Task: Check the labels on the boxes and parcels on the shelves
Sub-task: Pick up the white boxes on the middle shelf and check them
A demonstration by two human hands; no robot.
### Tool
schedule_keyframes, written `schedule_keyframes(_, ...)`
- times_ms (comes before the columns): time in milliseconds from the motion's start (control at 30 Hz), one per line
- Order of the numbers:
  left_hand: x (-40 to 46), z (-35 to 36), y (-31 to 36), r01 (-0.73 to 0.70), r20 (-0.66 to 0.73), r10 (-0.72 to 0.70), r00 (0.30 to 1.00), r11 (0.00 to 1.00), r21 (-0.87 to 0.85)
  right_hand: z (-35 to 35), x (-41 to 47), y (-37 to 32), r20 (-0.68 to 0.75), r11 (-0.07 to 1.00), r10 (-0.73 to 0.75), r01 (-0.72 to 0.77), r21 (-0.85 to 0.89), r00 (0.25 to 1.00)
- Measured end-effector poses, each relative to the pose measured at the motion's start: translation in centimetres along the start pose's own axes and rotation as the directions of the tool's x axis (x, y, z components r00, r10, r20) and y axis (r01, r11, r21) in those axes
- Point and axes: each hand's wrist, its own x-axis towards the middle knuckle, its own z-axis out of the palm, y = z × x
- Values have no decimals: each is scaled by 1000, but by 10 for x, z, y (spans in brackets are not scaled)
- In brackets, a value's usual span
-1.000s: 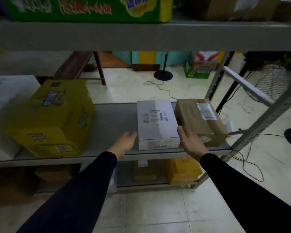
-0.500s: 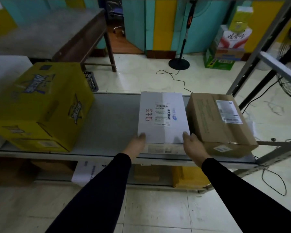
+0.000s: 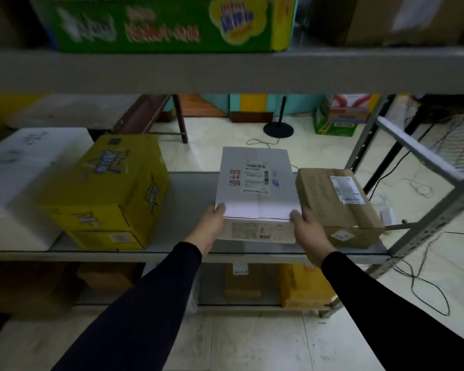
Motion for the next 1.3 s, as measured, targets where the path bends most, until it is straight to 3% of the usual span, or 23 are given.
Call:
schedule_keyframes(133,-68,-32,26,-143,55,146,988,988,-54,5,-76,-36,-65,992,-64,71,109,996)
schedule_keyframes(367,-154,-89,43,-138,103,157,982,976,-168,20,-190,-87,-117,960,-131,156,233,984)
schedule_keyframes(633,-211,-111,66,-1,170,48,984,963,-268,13,-238,-111,-24,889,85,-65,454,996)
schedule_keyframes(833,-228,-84,69,15,21,-11,1000,972,-233,-29,-256,-113,30,898,132,-132,419,991)
schedule_keyframes(1033,-224,-54,63,13,51,3,999,954,-300,-66,-264,-106,124,893,93,-138,428,988)
schedule_keyframes(1200,-275,-43,75,-51,-70,36,997,974,-220,-85,-268,-101,105,881,47,-91,465,993)
schedule_keyframes(1300,-288,-47,70,-29,-60,18,998,981,-194,-95,-270,-102,44,894,58,-71,443,997)
